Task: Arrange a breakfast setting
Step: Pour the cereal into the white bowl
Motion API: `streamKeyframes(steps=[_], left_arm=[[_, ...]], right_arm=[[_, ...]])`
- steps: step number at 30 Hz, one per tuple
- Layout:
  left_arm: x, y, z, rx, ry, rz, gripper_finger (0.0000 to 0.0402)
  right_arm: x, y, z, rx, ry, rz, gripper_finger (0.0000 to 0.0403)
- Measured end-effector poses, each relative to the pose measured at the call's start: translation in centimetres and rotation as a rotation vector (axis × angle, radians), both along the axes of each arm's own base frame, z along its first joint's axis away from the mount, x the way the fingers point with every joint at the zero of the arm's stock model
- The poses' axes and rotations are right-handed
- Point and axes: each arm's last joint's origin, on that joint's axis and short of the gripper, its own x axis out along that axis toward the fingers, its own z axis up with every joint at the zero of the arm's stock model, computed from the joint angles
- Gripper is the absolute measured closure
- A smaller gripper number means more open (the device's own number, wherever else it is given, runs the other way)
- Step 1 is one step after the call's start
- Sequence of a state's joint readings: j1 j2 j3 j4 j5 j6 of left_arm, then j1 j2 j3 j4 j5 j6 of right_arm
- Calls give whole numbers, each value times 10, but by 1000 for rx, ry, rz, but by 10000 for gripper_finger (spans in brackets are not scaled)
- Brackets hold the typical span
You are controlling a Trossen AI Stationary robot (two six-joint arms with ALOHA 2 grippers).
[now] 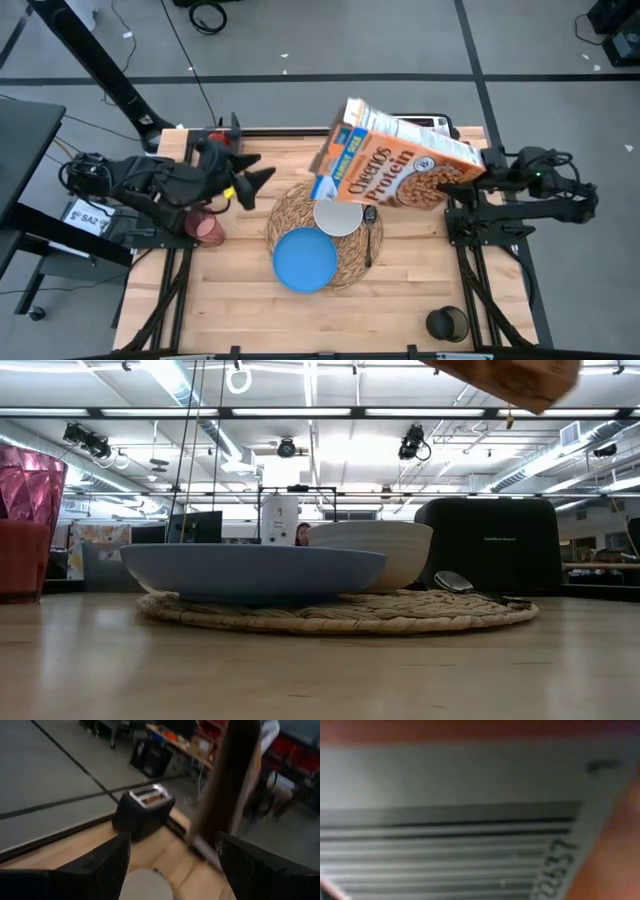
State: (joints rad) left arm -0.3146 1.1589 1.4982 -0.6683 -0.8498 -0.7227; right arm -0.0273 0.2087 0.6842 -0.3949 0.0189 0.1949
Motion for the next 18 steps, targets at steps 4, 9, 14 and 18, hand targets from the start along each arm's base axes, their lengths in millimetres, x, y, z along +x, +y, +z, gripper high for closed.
streamKeyframes(steps=[4, 9, 14, 18], left_arm=[[3, 5, 7, -24, -85, 32, 107], [5, 4, 16, -60, -187, 26, 107], [5, 4, 18, -69, -202, 14, 107], [5, 4, 18, -71, -202, 11, 107]], right_arm=[[-17, 1, -13, -2, 69, 21, 114], [-30, 1, -25, 1, 136, 19, 114], [-35, 2, -37, 8, 239, 21, 114], [-36, 2, -42, 22, 297, 38, 117]])
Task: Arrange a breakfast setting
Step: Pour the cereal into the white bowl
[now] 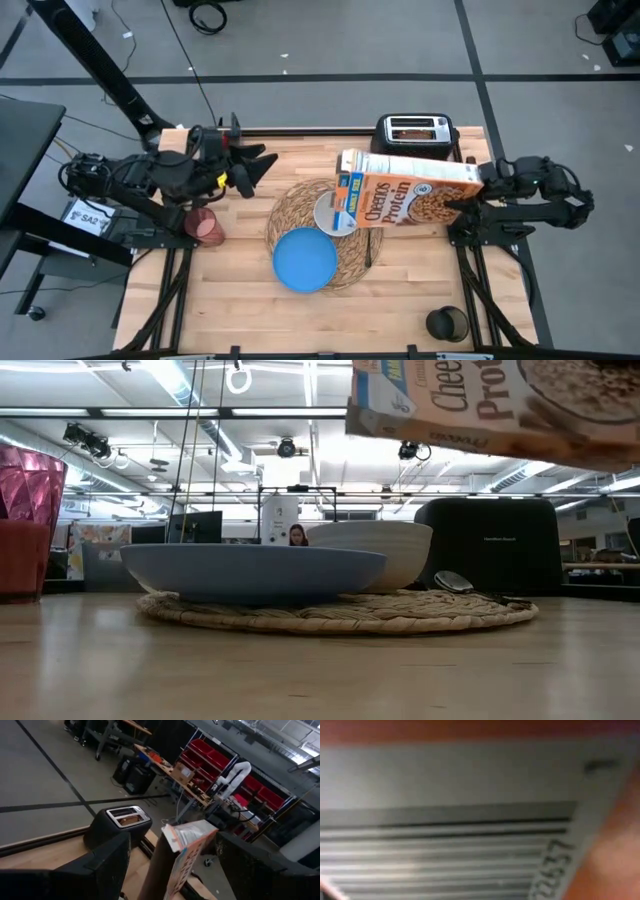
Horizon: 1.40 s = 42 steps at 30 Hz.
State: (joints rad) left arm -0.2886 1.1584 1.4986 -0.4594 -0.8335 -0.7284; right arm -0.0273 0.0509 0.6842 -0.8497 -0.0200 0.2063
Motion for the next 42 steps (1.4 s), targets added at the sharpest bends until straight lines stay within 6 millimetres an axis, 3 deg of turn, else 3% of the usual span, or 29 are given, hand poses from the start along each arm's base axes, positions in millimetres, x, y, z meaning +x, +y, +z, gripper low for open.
streamKeyframes(steps=[11, 20, 42], left_arm=[[1, -2, 0, -23, -7, -55, 107], [1, -2, 0, -23, -6, -62, 107], [0, -3, -5, -13, 42, -91, 107]], right_arm=[[0, -2, -5, 21, 64, -68, 121], [22, -2, -6, 22, 191, -58, 121], [46, -4, 36, -71, 347, -62, 124]])
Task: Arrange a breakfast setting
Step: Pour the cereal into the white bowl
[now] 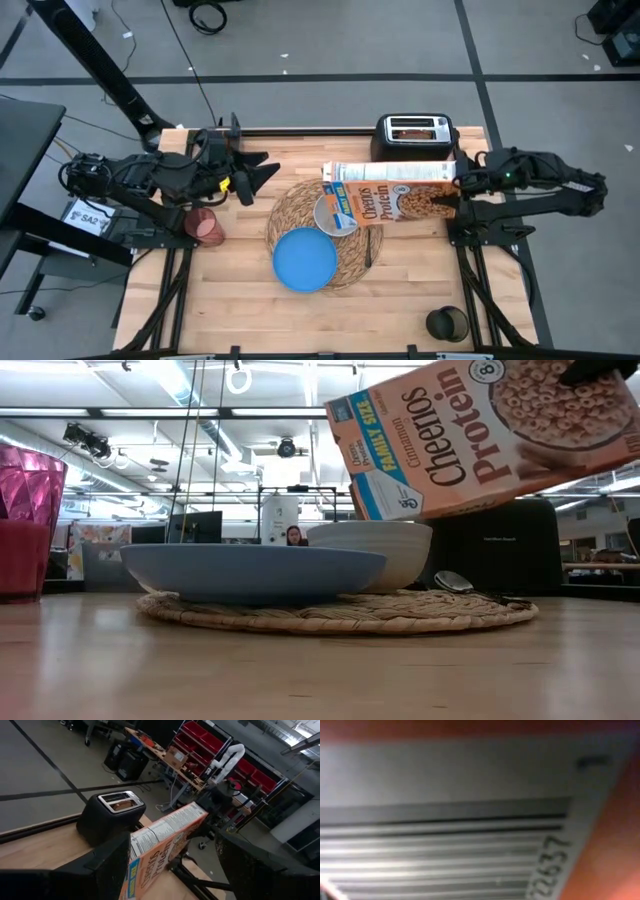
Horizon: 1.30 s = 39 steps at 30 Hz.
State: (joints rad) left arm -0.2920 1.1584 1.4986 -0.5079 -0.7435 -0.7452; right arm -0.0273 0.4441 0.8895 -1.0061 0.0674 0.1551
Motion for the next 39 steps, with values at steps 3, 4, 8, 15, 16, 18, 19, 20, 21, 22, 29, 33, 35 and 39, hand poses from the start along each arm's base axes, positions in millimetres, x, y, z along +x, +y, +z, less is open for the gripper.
streamKeyframes(steps=[3, 4, 8, 15, 16, 18, 19, 20, 21, 22, 29, 33, 35, 39], left_arm=[[0, -1, 0, -3, 2, -19, 107], [0, -1, 0, -4, 4, -28, 107], [0, -1, -2, -5, 17, -54, 107], [0, -4, -8, -5, 95, -151, 107], [0, -4, -10, -4, 113, -172, 107], [-1, -5, -13, -5, 144, -212, 107], [-1, -5, -14, -8, 154, -229, 107], [-1, -6, -14, -10, 163, -246, 107], [-1, -6, -15, -13, 170, -261, 107], [-1, -6, -15, -15, 177, -270, 107], [-2, -7, -16, -19, 183, -277, 107], [-2, -7, -16, -22, 182, -276, 107], [-2, -7, -16, -23, 182, -276, 107], [-2, -7, -16, -26, 181, -275, 107]], right_arm=[[3, 0, 4, -32, 25, 17, 124], [4, 0, 6, -45, 38, 22, 124], [8, -1, 12, -99, 66, 41, 124], [14, -1, 21, -160, 79, 74, 124], [14, -1, 23, -166, 77, 78, 124], [14, -1, 27, -177, 72, 84, 125], [15, -1, 28, -183, 70, 88, 125], [15, -1, 30, -188, 68, 91, 125], [14, -1, 31, -189, 69, 92, 125], [14, -1, 31, -190, 75, 93, 125], [11, -1, 28, -199, 121, 107, 125], [11, -1, 28, -206, 122, 112, 125], [11, -1, 28, -211, 122, 116, 125], [9, -1, 33, -225, 110, 123, 125]])
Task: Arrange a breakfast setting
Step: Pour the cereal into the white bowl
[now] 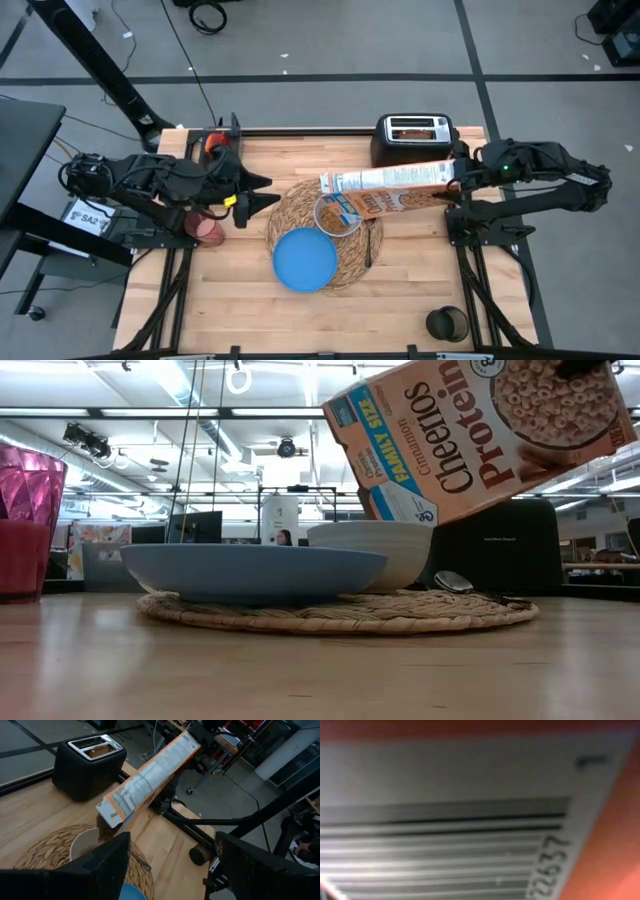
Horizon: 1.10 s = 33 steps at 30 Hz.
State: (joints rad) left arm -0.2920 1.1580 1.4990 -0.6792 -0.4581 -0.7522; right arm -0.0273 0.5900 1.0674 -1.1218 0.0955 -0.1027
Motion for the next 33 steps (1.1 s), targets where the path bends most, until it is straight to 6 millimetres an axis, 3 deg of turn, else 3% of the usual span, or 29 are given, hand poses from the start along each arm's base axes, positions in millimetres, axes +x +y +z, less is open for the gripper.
streamKeyframes(steps=[4, 33], left_arm=[[0, 0, 0, 0, 0, 0, 107], [0, 0, 0, -4, -3, 2, 107]], right_arm=[[-5, 0, 8, -13, -21, -7, 125], [-11, 0, 9, -61, 20, 23, 125]])
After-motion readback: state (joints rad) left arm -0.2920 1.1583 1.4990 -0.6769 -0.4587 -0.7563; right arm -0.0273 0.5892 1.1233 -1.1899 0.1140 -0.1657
